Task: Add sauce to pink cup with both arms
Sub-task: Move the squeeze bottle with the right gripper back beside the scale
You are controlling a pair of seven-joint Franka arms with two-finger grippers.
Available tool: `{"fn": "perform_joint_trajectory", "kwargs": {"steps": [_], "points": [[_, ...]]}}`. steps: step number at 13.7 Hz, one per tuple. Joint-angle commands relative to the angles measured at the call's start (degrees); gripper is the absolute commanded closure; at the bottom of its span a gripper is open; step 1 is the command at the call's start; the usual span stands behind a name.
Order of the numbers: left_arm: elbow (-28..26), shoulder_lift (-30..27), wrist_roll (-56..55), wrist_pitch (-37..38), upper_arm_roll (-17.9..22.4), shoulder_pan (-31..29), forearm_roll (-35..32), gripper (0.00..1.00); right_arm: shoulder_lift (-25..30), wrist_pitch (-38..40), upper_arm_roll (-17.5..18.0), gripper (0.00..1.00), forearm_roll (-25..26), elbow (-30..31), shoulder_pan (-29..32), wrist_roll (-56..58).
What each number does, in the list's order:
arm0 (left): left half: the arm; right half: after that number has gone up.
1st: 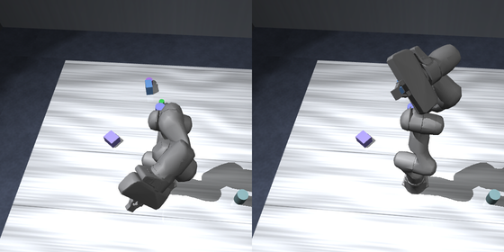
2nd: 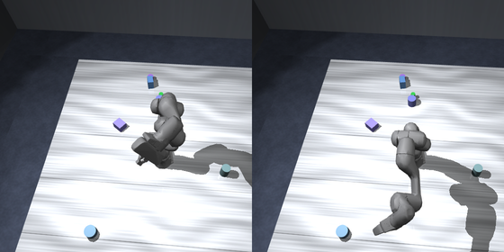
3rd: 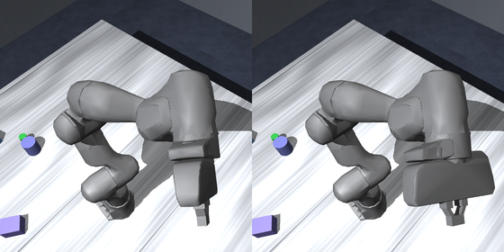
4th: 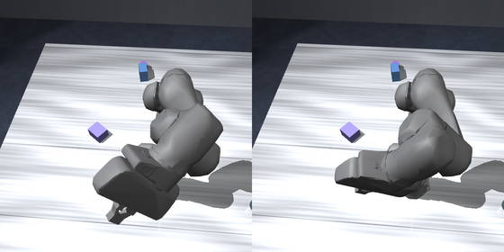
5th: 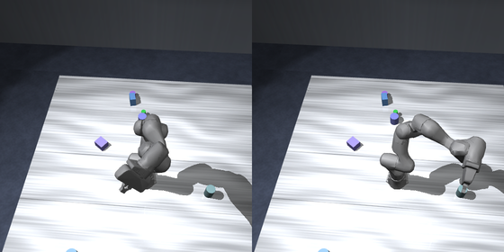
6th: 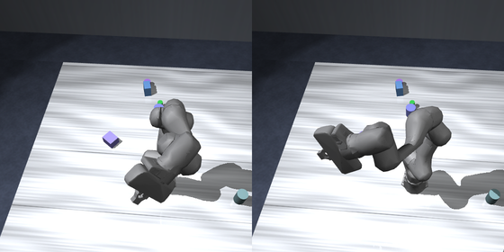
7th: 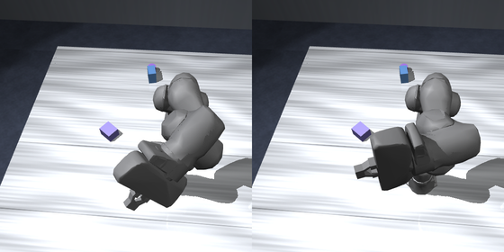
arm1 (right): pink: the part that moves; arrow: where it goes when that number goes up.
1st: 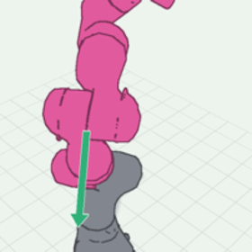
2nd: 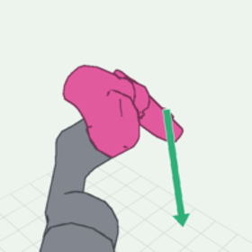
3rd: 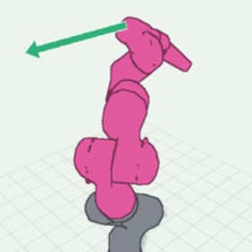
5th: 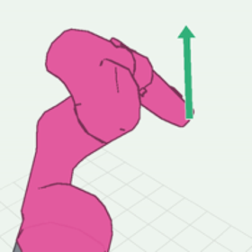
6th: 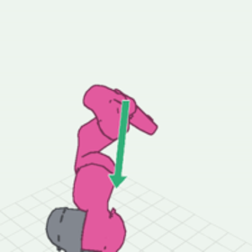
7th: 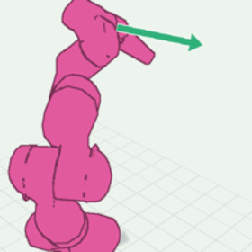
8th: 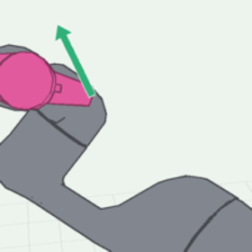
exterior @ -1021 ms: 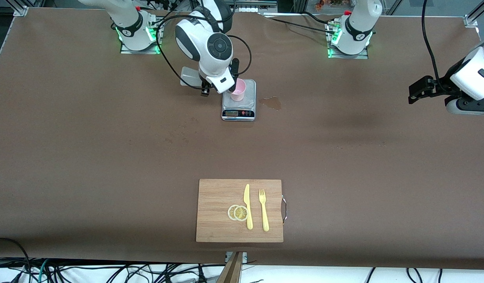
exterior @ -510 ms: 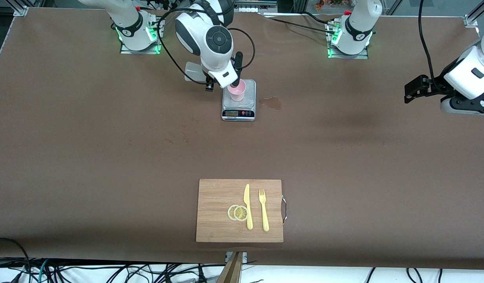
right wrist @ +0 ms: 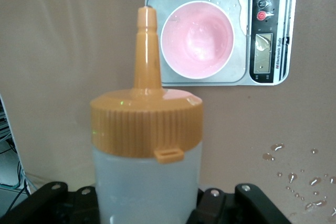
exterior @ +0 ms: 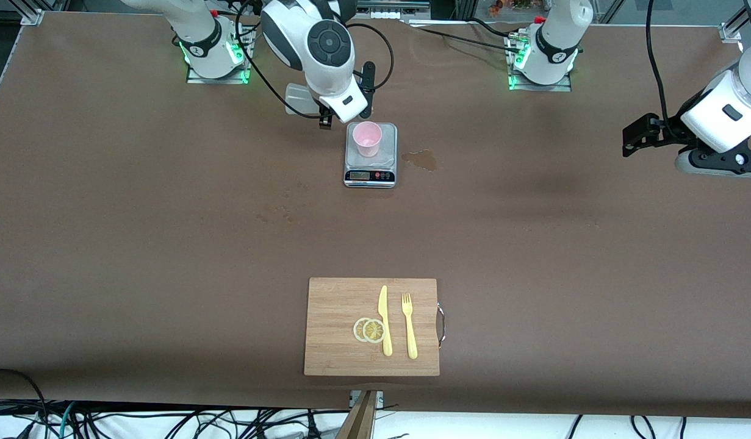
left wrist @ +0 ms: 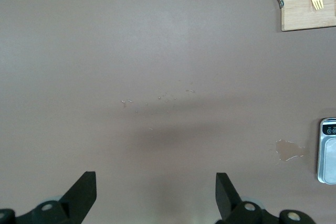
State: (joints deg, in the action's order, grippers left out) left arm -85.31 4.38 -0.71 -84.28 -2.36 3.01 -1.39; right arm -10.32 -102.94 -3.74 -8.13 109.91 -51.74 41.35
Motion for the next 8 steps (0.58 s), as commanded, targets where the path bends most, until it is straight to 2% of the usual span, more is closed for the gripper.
{"fn": "perform_joint_trajectory", "kwargs": {"steps": [1, 6, 8], "points": [[1.0, 0.1, 0.0, 1.0, 0.2, 0.1, -0.2, 0.0, 2.8, 1.5, 0.5, 0.84, -2.7, 0.1, 2.4, 2.2], [1.3, 0.0, 0.0, 1.0, 0.3, -0.4, 1.3, 0.0, 5.0, 1.6, 0.4, 0.84, -7.3, -1.6, 6.8, 4.5], [3.3, -0.1, -0.1, 1.1, 0.3, -0.5, 2.4, 0.0, 5.9, 1.6, 0.5, 0.84, -11.3, -2.9, 10.7, 8.2]]}}
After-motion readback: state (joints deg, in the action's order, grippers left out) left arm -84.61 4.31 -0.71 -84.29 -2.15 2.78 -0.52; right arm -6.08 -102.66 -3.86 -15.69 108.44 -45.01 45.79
